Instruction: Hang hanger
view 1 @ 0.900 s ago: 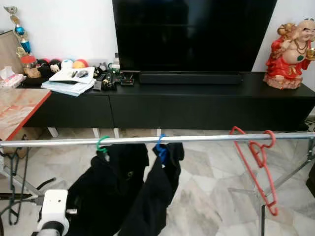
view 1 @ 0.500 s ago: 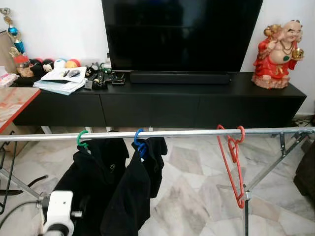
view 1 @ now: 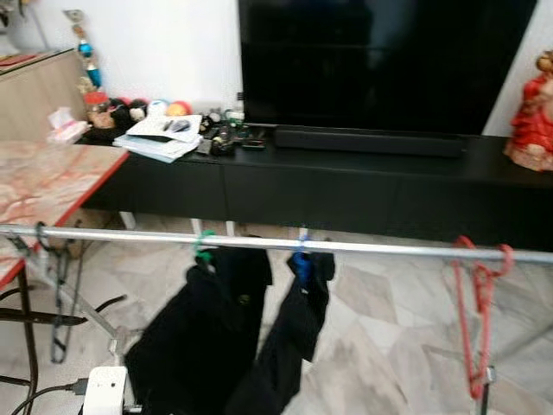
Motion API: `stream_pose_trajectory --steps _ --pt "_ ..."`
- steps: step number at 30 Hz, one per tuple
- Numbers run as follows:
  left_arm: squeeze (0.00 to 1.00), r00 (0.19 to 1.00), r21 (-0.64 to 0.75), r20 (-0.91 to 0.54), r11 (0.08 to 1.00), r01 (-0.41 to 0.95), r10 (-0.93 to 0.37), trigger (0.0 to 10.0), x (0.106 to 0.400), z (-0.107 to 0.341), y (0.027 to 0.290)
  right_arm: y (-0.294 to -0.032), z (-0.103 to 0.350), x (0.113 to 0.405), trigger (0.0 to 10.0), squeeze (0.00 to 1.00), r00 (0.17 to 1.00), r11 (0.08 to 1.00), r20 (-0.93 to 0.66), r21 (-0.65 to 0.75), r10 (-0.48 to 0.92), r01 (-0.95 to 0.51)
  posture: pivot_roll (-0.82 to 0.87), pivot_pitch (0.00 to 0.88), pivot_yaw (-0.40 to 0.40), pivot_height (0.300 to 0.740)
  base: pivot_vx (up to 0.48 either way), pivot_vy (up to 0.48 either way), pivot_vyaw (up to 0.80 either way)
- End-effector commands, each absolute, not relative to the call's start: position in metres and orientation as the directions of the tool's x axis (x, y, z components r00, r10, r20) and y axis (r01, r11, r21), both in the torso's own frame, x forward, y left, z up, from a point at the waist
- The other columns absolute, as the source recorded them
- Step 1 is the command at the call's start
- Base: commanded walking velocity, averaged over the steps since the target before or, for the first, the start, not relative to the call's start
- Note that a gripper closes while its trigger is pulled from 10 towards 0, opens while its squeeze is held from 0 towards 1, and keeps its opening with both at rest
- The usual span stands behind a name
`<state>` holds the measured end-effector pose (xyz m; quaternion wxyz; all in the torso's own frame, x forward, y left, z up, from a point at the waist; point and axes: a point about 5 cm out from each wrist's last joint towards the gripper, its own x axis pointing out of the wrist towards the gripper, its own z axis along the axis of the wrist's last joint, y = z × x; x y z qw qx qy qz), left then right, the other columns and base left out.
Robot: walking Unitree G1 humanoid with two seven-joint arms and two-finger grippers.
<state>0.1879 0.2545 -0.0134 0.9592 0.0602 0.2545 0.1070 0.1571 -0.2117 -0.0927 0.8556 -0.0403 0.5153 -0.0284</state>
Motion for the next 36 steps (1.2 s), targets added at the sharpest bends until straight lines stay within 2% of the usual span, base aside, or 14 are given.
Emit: stream_pose_trajectory --steps 1,9,13,24,31,34,36 --pt "0.0 0.851 0.164 -0.467 0.97 -0.181 0.238 10.0 0.192 -0.013 0.253 -0.218 -0.094 0.151 10.0 0.0 0.454 0.994 -0.885 -0.11 -0.107 0.02 0.19 0.0 0.008 0.74 0.0 0.48 0.0" --pt "0.0 0.84 0.16 -0.49 0.971 -0.178 0.235 10.0 0.189 -0.022 0.251 -0.218 -0.094 0.152 10.0 0.0 0.457 0.993 -0.883 -0.111 -0.111 0.026 0.18 0.0 0.011 0.74 0.0 0.434 0.0" --pt "0.0 0.815 0.166 -0.53 0.971 -0.17 0.234 10.0 0.183 -0.031 0.251 -0.218 -0.093 0.153 10.0 0.0 0.478 0.992 -0.87 -0.115 -0.122 0.044 0.17 0.0 0.013 0.74 0.0 0.0 0.0" --pt "0.0 0.738 0.178 -0.64 0.976 -0.129 0.214 10.0 0.174 -0.055 0.251 -0.214 -0.085 0.165 10.0 0.0 0.616 0.987 -0.775 -0.068 -0.144 0.145 0.13 0.0 0.031 0.74 0.0 0.0 0.0" --pt "0.0 0.638 0.193 -0.746 0.979 -0.072 0.194 10.0 0.165 -0.073 0.248 -0.208 -0.08 0.174 10.0 0.0 0.672 0.974 -0.721 -0.021 -0.171 0.225 0.11 0.0 0.058 0.74 0.0 0.0 0.0" --pt "0.0 0.607 0.206 -0.772 0.978 -0.038 0.187 10.0 0.163 -0.075 0.249 -0.192 -0.047 0.224 10.0 0.0 0.837 0.974 -0.515 0.019 -0.184 0.226 0.09 0.0 0.077 0.74 0.0 0.0 0.0" --pt "0.0 0.603 0.209 -0.775 0.977 -0.036 0.188 10.0 0.163 -0.076 0.249 -0.19 -0.039 0.232 10.0 0.0 0.865 0.971 -0.462 0.037 -0.195 0.238 0.09 0.0 0.081 0.74 0.0 0.0 0.0"
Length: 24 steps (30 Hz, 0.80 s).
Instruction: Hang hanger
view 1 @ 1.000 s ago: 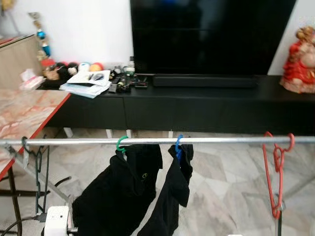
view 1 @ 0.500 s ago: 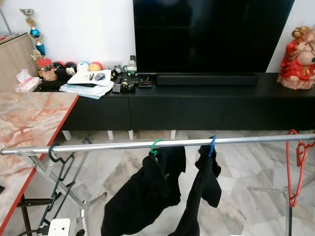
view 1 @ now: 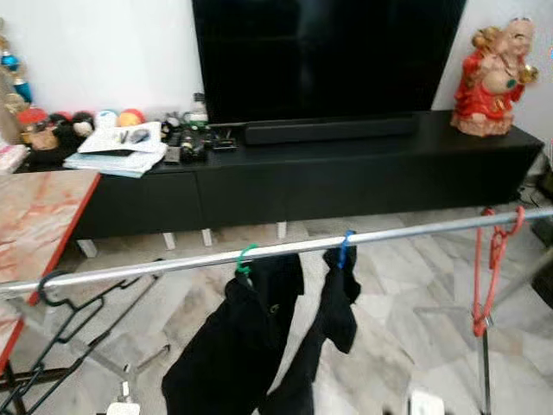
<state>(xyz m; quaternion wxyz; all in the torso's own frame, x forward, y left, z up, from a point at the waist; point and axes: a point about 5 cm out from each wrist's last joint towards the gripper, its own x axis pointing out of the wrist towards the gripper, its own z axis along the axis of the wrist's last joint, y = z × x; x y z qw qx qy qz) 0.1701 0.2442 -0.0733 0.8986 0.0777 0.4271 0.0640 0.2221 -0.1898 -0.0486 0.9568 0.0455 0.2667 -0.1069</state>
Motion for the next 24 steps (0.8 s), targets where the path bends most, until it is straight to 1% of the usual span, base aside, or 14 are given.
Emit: stream_pose_trajectory --steps 1,3,4,5,10,13,14,18,24 --pt "0.0 0.601 0.21 -0.776 0.977 -0.04 0.192 10.0 0.163 -0.076 0.25 -0.191 -0.033 0.236 10.0 0.0 0.888 0.967 -0.412 0.055 -0.205 0.249 0.09 0.0 0.084 0.74 0.0 0.0 0.0" --pt "0.0 0.595 0.21 -0.781 0.977 -0.038 0.191 10.0 0.161 -0.077 0.251 -0.192 -0.025 0.24 10.0 0.0 0.912 0.966 -0.352 0.065 -0.213 0.251 0.09 0.0 0.078 0.74 0.0 0.0 0.0" --pt "0.0 0.595 0.21 -0.781 0.977 -0.038 0.191 10.0 0.161 -0.077 0.251 -0.192 -0.025 0.24 10.0 0.0 0.912 0.966 -0.352 0.065 -0.213 0.251 0.09 0.0 0.078 0.74 0.0 0.0 0.0" --pt "0.0 0.578 0.211 -0.793 0.977 -0.032 0.19 10.0 0.157 -0.08 0.251 -0.195 -0.017 0.245 10.0 0.0 0.929 0.965 -0.302 0.078 -0.215 0.249 0.09 0.0 0.07 0.74 0.0 0.0 0.0" --pt "0.0 0.533 0.208 -0.822 0.977 -0.045 0.2 10.0 0.139 -0.085 0.257 -0.199 0.002 0.254 10.0 0.0 0.957 0.971 -0.204 0.08 -0.206 0.226 0.07 0.0 0.045 0.74 0.0 0.0 0.0" --pt "0.0 0.523 0.203 -0.829 0.978 -0.046 0.197 10.0 0.136 -0.086 0.259 -0.202 0.01 0.252 10.0 0.0 0.964 0.972 -0.165 0.078 -0.207 0.222 0.06 0.0 0.032 0.74 0.0 0.0 0.0" --pt "0.0 0.52 0.195 -0.833 0.98 -0.044 0.189 10.0 0.134 -0.089 0.251 -0.204 0.014 0.251 10.0 0.0 0.967 0.972 -0.15 0.078 -0.206 0.22 0.06 0.0 0.022 0.74 0.0 0.0 0.0" --pt "0.0 0.522 0.184 -0.833 0.982 -0.053 0.184 10.0 0.135 -0.091 0.244 -0.204 0.014 0.248 10.0 0.0 0.97 0.977 -0.152 0.07 -0.191 0.203 0.05 0.0 0.009 0.74 0.0 0.0 0.0" --pt "0.0 0.503 0.176 -0.845 0.983 -0.055 0.18 10.0 0.135 -0.094 0.234 -0.208 0.007 0.245 10.0 0.0 0.958 0.978 -0.219 0.047 -0.187 0.202 0.06 0.0 -0.001 0.74 0.0 0.0 0.0"
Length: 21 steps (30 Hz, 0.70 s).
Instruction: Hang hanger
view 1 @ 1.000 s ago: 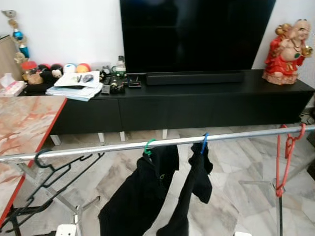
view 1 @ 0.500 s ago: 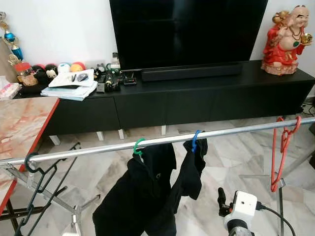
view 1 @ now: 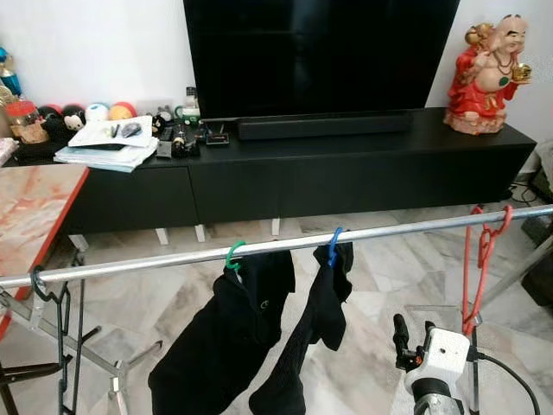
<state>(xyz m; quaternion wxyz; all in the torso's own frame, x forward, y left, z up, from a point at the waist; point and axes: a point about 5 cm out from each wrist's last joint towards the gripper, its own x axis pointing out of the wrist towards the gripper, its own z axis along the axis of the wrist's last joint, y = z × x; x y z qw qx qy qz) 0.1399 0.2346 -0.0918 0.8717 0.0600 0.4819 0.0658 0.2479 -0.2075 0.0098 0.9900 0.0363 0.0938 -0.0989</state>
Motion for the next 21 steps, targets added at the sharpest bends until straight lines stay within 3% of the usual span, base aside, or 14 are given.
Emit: stream_pose_trajectory --steps 1,10,21 --pt "0.0 0.496 0.171 -0.849 0.983 -0.069 0.183 10.0 0.134 -0.095 0.232 -0.209 0.008 0.245 10.0 0.0 0.958 0.979 -0.221 0.044 -0.185 0.199 0.07 0.0 -0.001 0.74 0.0 0.0 0.0" --pt "0.0 0.466 0.17 -0.861 0.979 -0.111 0.202 10.0 0.124 -0.1 0.229 -0.209 0.019 0.251 10.0 0.0 0.967 0.984 -0.19 0.028 -0.169 0.177 0.11 0.0 -0.027 0.74 0.0 0.0 0.0" --pt "0.0 0.442 0.181 -0.869 0.974 -0.136 0.223 10.0 0.108 -0.101 0.239 -0.2 0.02 0.248 10.0 0.0 0.97 0.987 -0.193 0.025 -0.149 0.157 0.15 0.0 -0.035 0.74 0.0 0.0 0.77"
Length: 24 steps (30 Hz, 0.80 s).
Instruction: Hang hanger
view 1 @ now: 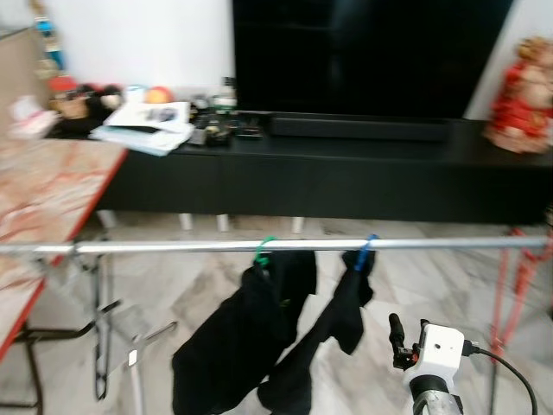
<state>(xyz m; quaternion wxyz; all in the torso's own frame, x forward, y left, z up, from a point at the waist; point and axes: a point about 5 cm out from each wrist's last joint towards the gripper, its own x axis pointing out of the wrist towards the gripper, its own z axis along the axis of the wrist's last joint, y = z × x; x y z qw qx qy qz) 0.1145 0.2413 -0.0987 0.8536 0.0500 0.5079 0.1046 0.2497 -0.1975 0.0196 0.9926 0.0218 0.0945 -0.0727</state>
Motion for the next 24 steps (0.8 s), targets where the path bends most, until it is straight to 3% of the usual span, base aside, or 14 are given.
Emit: stream_pose_trajectory --steps 1,13,17,24 --pt "0.0 0.441 0.182 -0.869 0.973 -0.141 0.226 10.0 0.107 -0.101 0.24 -0.199 0.021 0.248 10.0 0.0 0.971 0.988 -0.192 0.026 -0.142 0.15 0.15 0.0 -0.037 0.74 0.0 0.0 0.63" --pt "0.0 0.408 0.192 -0.888 0.978 -0.084 0.209 10.0 0.089 -0.106 0.238 -0.182 0.052 0.275 10.0 0.0 0.993 0.993 -0.089 0.088 -0.072 0.08 0.14 0.0 -0.038 0.74 0.0 0.0 0.0" --pt "0.0 0.426 0.188 -0.883 0.98 -0.065 0.198 10.0 0.099 -0.105 0.233 -0.174 0.06 0.287 10.0 0.0 0.995 0.985 -0.098 0.17 0.032 -0.015 0.13 0.0 -0.034 0.74 0.0 0.0 0.0" --pt "0.0 0.445 0.189 -0.875 0.981 -0.046 0.189 10.0 0.111 -0.103 0.23 -0.178 0.055 0.29 10.0 0.0 0.987 0.981 -0.153 0.191 0.055 -0.025 0.14 0.0 -0.041 0.74 0.0 0.0 0.0"
